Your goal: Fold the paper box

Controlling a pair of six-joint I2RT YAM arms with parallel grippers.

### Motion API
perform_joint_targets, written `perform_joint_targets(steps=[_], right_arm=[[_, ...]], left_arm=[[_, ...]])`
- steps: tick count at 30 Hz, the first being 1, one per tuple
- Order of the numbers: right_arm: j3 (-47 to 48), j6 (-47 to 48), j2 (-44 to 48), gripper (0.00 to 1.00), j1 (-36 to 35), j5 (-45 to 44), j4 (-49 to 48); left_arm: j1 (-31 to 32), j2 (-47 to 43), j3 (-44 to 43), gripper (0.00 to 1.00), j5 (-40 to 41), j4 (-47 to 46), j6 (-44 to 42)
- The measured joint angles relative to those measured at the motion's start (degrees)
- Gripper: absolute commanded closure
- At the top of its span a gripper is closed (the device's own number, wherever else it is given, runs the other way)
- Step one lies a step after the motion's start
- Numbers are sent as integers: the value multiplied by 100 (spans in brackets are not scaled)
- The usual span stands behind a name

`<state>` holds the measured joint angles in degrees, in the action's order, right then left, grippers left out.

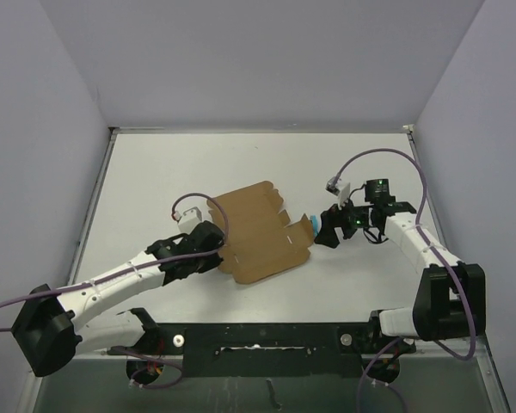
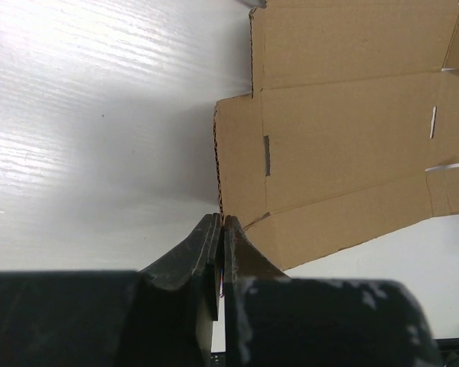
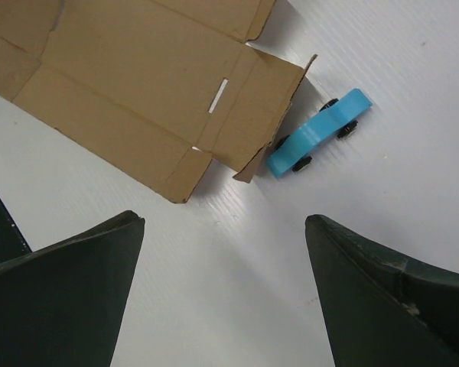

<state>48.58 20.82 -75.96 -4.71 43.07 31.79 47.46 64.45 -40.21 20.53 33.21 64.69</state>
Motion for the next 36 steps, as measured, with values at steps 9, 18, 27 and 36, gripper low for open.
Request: perform_joint_targets(steps=[9, 18, 27, 36], right_arm=[[186, 72, -365, 16, 2, -411, 83], [188, 229, -365, 25, 98, -417, 245], [203, 448, -363, 27, 345, -468, 474], [258, 538, -426, 34, 348, -560, 570]], left_arm=[[446, 0, 0, 100, 223, 181, 343], [811, 157, -2, 100, 398, 186, 575], [1115, 726, -341, 100, 599, 0, 728], [1364, 925, -577, 100, 748, -199, 861]])
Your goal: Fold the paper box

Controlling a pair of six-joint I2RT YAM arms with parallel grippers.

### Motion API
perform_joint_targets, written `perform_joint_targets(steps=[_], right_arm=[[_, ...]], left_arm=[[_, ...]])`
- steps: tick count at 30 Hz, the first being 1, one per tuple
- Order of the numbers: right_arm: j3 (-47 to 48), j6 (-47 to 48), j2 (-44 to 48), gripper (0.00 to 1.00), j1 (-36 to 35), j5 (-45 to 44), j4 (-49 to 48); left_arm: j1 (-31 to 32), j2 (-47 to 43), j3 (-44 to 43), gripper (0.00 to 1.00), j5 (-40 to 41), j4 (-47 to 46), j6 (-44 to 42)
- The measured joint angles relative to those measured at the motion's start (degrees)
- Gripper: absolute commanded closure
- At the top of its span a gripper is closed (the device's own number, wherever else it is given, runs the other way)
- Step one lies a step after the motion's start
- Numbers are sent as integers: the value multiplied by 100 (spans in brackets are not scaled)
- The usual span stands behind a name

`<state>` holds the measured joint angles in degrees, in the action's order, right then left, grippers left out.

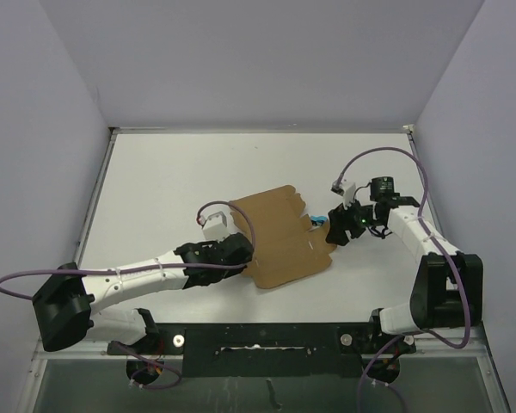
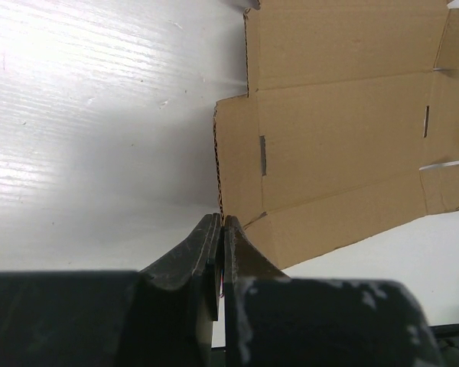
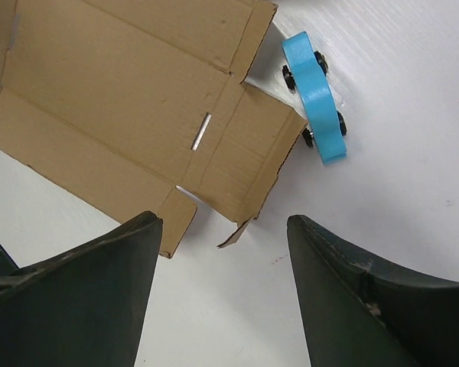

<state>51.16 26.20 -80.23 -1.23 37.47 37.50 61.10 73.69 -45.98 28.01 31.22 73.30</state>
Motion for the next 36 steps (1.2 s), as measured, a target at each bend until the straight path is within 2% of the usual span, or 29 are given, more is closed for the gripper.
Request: perform_joint_targets(steps=[8, 11, 13, 17, 19, 21, 26, 29, 31, 36], right_arm=[[55, -22, -374, 43, -111, -472, -15], [72, -42, -507, 51, -153, -621, -15], [111, -68, -592, 61, -181, -710, -17], [192, -118, -748, 88, -267, -857, -46], [210, -122, -787, 96, -291, -931, -61], [232, -151, -787, 100, -295, -1014, -59], [317, -129, -785, 100, -275, -1093, -76], [319, -59, -776, 100, -205, -1060, -52], [321, 7, -774, 100, -160, -1014, -31], [328, 129, -774, 100, -98, -898, 31]], left_arm=[[127, 0, 0, 100, 76, -35, 111], [155, 0, 0, 100, 83, -66, 125], [175, 0, 0, 100, 94, -70, 127], [208, 0, 0, 100, 96, -105, 129], [219, 0, 4, 91, 96, -136, 127], [223, -7, 42, 79, 92, -223, 107], [173, -223, 354, 41, 70, -378, -116], [-44, -826, 697, 16, -55, -472, -579], [-420, -1432, 970, 4, -372, -763, -1043], [-2004, -2918, 1353, 2, -1484, -1344, -2035]])
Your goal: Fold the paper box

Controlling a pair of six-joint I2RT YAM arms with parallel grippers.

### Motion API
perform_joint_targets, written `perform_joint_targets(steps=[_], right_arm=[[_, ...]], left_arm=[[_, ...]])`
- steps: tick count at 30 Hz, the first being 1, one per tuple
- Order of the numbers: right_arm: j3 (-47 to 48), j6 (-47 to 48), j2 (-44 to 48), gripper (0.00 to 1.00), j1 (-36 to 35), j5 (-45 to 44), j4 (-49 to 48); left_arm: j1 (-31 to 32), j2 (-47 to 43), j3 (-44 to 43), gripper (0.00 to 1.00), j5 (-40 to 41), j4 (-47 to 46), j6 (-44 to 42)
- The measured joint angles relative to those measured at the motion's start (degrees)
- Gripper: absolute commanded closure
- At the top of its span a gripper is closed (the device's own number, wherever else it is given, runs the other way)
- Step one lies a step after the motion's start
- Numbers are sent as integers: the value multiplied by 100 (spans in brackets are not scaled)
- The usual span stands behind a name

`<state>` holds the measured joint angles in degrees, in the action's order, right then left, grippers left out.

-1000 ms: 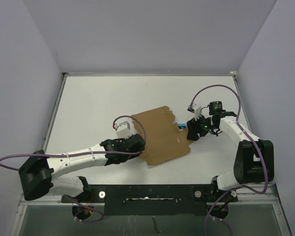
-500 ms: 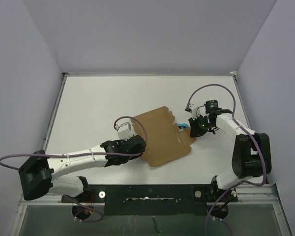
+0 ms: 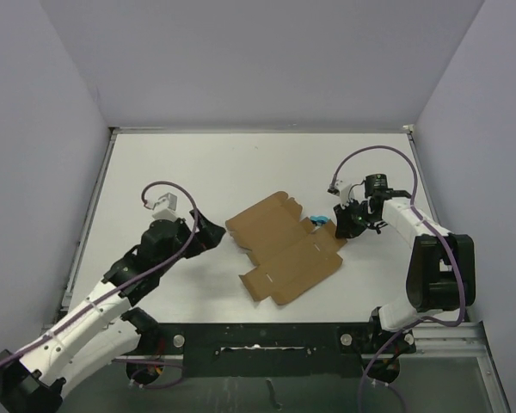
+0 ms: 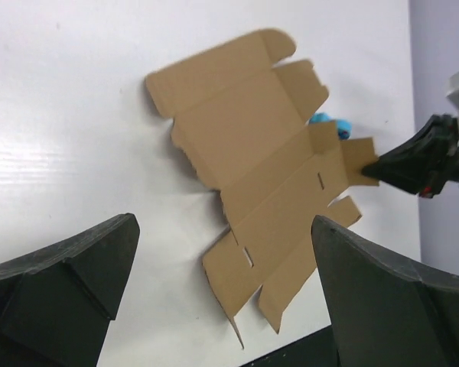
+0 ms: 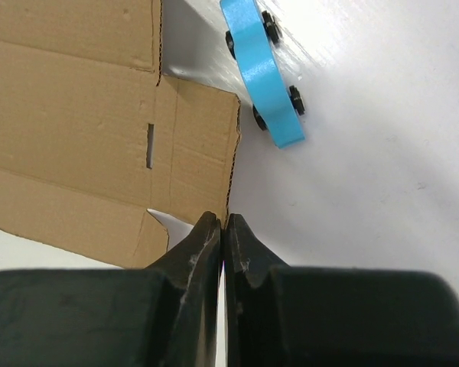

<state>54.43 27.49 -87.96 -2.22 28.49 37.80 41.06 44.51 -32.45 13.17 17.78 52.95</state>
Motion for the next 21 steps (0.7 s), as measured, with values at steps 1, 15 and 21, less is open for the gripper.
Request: perform_joint_targets(steps=[1, 15, 21], right_arm=[[0, 22, 0, 100, 4, 26, 9], [2, 240, 186, 100, 70, 420, 81], [0, 369, 584, 100, 68, 579, 70]], left_arm=[[-264, -96, -2, 2, -197, -66, -140], [-2918, 2942, -706, 11, -4030, -732, -807], [-2940, 3969, -1641, 10, -4500, -730, -1305]])
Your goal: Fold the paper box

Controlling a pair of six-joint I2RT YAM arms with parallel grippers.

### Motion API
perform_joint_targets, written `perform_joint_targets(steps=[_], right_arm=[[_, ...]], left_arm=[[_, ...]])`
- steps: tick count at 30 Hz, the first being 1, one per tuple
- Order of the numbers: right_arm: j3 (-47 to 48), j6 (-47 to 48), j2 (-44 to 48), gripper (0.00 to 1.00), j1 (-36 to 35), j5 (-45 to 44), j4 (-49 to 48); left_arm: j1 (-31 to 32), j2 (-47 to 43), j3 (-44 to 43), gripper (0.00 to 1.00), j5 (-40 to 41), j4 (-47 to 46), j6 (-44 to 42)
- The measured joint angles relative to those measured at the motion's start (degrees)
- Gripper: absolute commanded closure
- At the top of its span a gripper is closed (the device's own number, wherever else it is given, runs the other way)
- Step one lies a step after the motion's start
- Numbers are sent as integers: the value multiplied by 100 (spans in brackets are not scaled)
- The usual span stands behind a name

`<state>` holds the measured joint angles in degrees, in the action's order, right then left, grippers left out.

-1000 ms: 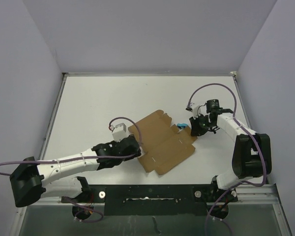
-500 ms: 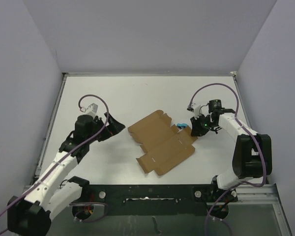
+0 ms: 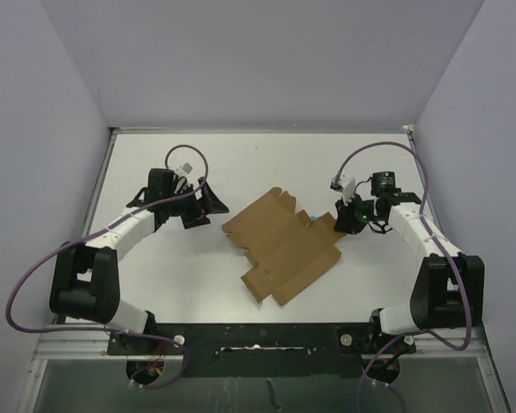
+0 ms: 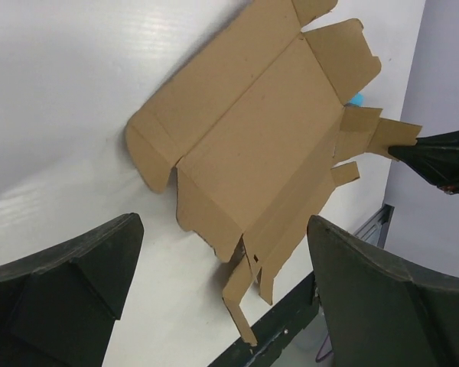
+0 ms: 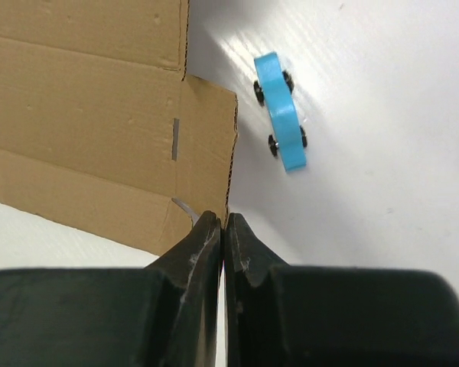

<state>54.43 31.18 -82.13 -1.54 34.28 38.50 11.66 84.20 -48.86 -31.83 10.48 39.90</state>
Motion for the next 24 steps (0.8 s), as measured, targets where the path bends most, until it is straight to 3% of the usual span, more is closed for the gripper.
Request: perform_joint_targets(steps=[6, 12, 24], right_arm=[[-164, 240, 874, 100, -81, 55, -330], [-293, 748, 1526, 100, -118, 330, -560], [498, 1967, 1598, 100, -118, 1266, 164]], left_arm=[[-46, 208, -352, 5, -424, -44, -732], [-247, 221, -396, 3, -1370, -590, -1097], [-481, 299, -466, 2, -2492, -1351, -1749]])
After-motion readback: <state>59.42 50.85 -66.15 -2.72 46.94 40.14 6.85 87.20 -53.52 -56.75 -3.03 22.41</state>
